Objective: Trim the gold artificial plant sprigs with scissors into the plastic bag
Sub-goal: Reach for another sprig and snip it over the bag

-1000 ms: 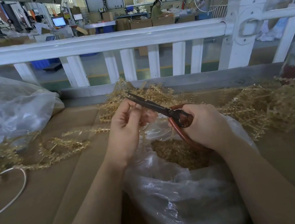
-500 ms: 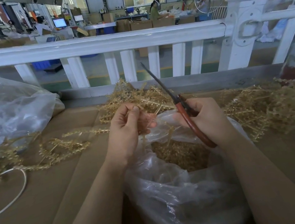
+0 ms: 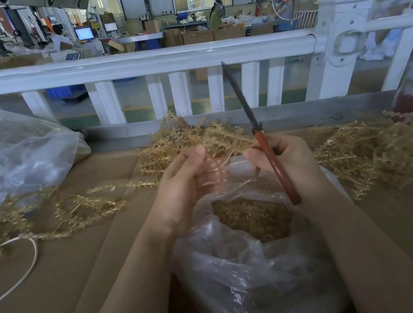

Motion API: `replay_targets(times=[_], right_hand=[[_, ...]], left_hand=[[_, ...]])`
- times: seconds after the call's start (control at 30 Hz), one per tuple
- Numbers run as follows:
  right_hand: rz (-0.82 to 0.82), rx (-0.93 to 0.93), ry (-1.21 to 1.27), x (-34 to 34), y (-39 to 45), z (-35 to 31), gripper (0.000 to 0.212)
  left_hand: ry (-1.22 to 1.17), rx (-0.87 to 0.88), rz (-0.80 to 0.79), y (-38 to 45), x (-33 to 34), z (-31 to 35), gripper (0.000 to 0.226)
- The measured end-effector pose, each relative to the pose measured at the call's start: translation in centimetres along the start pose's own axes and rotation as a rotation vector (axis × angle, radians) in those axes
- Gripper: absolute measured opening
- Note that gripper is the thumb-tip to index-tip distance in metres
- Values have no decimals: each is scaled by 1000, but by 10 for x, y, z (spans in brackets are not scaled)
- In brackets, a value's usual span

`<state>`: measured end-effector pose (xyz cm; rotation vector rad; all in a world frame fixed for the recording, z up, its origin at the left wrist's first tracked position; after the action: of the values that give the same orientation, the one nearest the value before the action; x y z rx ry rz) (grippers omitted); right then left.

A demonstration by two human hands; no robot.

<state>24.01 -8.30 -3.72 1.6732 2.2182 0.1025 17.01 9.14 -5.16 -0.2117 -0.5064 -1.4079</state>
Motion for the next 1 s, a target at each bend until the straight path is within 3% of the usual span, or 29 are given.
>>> replay_targets(times=[0.17, 0.33, 0.67, 0.73, 0.87, 1.0], right_hand=[[61, -10, 83, -4, 1, 0, 9], [81, -23, 42, -4, 1, 0, 11], [84, 7, 7, -5, -1, -2, 10], [81, 5, 39, -5, -2, -4, 9], [65, 22, 51, -4, -2, -4, 8], [-21, 5, -3, -3, -3, -7, 9]], left_hand=[[199, -108, -228, -4, 8, -6, 20], [271, -93, -251, -6, 11, -7, 16], [144, -54, -221, -7, 9, -4, 15], [148, -65, -222, -7, 9, -5, 20], [86, -95, -180, -6, 9, -4, 58], [5, -129, -80, -2, 4, -2, 62]])
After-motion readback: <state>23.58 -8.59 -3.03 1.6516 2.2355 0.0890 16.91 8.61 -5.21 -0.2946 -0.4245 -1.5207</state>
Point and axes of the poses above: each hand's wrist, its own y-axis towards the middle knuckle, its own x-axis out of the palm, z = x × y, the point moved 5 cm from there along y, towards the middle knuckle, and after that the axes turned 9 degrees about -y, right-handed, at the moved point
